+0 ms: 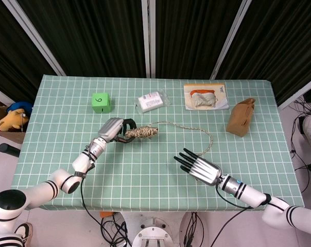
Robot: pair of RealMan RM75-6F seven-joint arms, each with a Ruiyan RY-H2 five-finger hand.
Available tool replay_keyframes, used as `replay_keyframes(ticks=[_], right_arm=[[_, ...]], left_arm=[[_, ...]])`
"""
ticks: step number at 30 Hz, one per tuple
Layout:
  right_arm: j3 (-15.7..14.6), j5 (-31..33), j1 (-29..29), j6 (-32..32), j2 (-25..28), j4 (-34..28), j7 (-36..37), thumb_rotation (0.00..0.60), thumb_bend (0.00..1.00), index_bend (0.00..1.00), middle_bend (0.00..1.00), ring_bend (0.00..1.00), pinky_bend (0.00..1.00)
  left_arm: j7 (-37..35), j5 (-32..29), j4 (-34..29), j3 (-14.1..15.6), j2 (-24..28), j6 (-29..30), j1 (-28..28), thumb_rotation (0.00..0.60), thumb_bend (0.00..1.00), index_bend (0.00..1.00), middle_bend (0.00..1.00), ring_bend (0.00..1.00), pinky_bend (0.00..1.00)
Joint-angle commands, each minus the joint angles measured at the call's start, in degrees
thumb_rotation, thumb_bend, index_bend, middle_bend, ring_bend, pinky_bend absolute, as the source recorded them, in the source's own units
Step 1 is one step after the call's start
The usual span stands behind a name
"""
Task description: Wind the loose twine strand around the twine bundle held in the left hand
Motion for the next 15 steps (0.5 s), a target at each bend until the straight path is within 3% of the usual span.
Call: replay_keyframes(ticks=[1, 15], right_arm=[[-1.13, -0.79, -0.04, 2.42, -2.00, 3.56, 2.82, 0.600, 0.21, 0.31, 0.00, 0.00, 0.00], [-2.66, -1.09, -0.67, 7.60, -5.14, 10.20, 7.95, 0.600, 0.21, 0.48, 0.00, 0.00, 0.00]], left_arm=[[0.07, -0.08, -0.26, 0.00, 0.20, 0.08, 0.08, 0.600, 0.40, 0.75, 0.73, 0.63, 0.64], [0.82, -0.51, -0.55, 0.03, 0.19, -0.55, -0.09, 0.600, 0.40, 0.75, 0.73, 0.63, 0.63]])
